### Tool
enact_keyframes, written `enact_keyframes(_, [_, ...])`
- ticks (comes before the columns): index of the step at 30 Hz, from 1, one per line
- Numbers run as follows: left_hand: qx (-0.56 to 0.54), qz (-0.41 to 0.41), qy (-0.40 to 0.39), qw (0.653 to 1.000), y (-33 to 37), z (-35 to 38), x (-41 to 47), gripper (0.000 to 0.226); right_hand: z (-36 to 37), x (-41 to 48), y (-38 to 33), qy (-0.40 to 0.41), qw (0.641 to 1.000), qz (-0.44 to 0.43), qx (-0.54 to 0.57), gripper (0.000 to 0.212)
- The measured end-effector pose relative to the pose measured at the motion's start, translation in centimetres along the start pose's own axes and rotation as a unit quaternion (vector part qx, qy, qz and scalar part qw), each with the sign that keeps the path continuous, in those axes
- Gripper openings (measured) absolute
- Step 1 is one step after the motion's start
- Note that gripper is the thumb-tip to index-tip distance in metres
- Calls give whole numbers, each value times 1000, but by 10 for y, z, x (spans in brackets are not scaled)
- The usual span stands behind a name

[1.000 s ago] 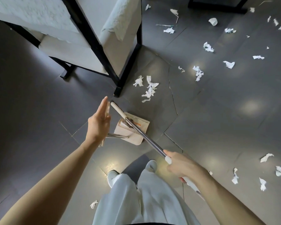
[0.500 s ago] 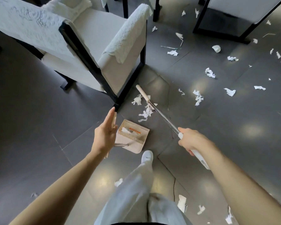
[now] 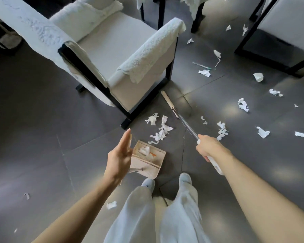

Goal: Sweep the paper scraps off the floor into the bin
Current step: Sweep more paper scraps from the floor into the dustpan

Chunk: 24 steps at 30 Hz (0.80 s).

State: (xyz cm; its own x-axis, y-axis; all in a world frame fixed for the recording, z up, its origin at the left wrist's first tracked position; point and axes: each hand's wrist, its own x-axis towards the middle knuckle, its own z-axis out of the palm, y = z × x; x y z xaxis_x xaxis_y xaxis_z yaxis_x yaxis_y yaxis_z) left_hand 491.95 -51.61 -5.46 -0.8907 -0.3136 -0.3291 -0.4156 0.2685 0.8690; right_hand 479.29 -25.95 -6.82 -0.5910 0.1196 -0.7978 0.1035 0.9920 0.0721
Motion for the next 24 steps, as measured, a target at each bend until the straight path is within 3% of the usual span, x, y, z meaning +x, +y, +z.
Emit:
enact_keyframes(7, [-7, -17, 85, 996, 15, 34, -3, 68, -33, 53, 26, -8, 992, -85, -88, 76])
enact_keyframes(14, [-50, -30, 152, 987, 34, 69, -7, 62, -19, 23, 49, -105, 968, -159, -165, 83])
enact_keyframes(19, [-32, -3, 156, 987, 47, 65, 4, 61, -16, -24, 84, -183, 963, -149, -133, 71])
enact_keyframes(24, [-43, 2, 147, 988, 48, 65, -8, 61, -30, -36, 121, -189, 976, -105, 24, 69])
